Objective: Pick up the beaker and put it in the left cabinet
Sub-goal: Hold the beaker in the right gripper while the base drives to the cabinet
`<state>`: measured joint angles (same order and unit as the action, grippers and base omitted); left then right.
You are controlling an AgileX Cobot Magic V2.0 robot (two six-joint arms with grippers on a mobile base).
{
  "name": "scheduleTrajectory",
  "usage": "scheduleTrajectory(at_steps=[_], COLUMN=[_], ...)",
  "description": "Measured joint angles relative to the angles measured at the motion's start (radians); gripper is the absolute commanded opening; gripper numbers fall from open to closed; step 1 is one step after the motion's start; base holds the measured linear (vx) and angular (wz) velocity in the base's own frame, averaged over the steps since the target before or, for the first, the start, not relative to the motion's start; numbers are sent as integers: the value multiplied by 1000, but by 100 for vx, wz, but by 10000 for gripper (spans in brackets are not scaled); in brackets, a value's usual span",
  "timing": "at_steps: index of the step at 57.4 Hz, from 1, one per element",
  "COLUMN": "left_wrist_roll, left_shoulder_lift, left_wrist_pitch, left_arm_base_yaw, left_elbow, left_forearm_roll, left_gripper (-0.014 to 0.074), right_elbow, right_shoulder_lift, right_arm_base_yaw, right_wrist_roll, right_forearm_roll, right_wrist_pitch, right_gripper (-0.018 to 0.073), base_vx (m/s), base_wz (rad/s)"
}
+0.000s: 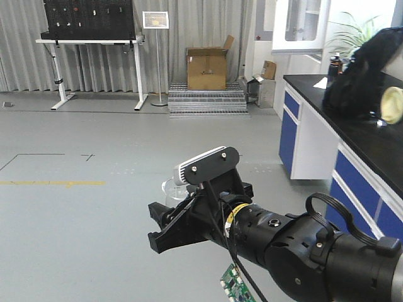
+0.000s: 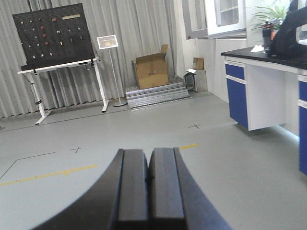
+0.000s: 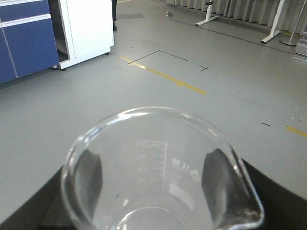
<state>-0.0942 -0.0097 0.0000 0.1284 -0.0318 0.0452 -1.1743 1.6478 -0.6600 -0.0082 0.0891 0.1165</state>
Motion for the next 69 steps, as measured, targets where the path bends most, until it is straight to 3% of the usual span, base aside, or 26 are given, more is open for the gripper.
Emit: scheduleTrajectory(at_steps=[69], left_wrist_roll=[0], left_shoulder_lift=[0], left_wrist_pitch=[0], left_arm_base_yaw=[0], left_elbow=[0], left_forearm_roll=[0], left_gripper=[1], right_elbow=[1], right_shoulder_lift=[1], right_arm_base_yaw=[-1], right_wrist_roll=[0], right_forearm_roll=[0], right_wrist_pitch=[-3], right_gripper=[-9], base_vx=[77], base_wz=[6])
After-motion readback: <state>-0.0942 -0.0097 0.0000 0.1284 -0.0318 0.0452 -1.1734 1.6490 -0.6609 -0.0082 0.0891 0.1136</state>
